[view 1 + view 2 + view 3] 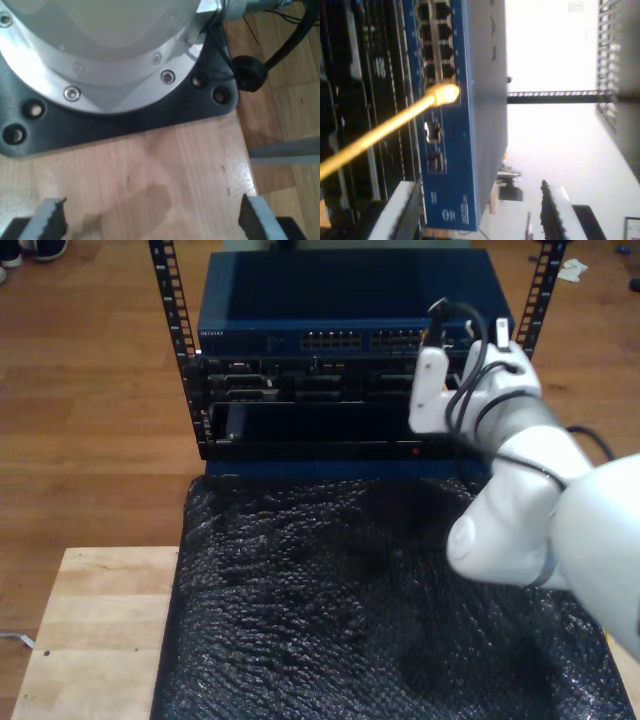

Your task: Grab the cable and plug it in

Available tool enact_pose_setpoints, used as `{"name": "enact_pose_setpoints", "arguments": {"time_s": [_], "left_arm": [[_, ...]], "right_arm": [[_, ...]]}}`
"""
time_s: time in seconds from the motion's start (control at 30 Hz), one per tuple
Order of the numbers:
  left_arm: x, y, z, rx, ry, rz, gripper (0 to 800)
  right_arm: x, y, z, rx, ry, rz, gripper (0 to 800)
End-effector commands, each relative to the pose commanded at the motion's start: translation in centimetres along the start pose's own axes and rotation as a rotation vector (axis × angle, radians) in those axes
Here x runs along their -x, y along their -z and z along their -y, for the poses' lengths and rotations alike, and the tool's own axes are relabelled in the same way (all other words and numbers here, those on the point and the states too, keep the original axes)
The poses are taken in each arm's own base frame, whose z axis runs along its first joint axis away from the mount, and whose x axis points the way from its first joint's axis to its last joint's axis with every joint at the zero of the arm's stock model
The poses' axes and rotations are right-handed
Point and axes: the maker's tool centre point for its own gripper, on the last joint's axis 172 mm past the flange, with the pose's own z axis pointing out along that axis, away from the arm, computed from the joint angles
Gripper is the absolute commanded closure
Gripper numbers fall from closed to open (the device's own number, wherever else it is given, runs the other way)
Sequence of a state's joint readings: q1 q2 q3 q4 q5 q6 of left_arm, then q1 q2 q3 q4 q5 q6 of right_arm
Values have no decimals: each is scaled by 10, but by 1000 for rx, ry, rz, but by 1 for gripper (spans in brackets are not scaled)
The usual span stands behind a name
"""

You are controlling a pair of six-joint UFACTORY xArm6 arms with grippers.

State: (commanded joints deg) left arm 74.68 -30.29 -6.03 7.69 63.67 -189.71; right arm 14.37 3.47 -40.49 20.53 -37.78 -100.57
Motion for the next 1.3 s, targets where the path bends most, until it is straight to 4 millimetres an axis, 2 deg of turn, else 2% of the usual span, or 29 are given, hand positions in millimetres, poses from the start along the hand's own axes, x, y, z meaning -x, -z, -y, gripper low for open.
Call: {"name": "enact_pose_setpoints", "arguments": {"time_s": [0.2,0.33,0.43,0.53,0.7,0.93,1.03,1.17,1.3], "left_arm": [[0,0,0,0,0,0,0],[0,0,0,0,0,0,0],[0,0,0,0,0,0,0],[0,0,0,0,0,0,0],[0,0,0,0,0,0,0],[0,0,0,0,0,0,0],[0,0,0,0,0,0,0],[0,0,0,0,0,0,0],[0,0,0,0,0,0,0]], "right_arm": [[31,1,18,-167,37,-7,98],[69,17,34,-271,51,24,78],[87,28,50,-368,71,30,67],[118,44,63,-463,86,56,3],[176,74,81,-593,93,103,3],[253,135,104,-758,83,153,3],[279,164,116,-833,96,147,2],[303,205,135,-923,89,131,2],[317,245,159,-1014,57,98,2]]}}
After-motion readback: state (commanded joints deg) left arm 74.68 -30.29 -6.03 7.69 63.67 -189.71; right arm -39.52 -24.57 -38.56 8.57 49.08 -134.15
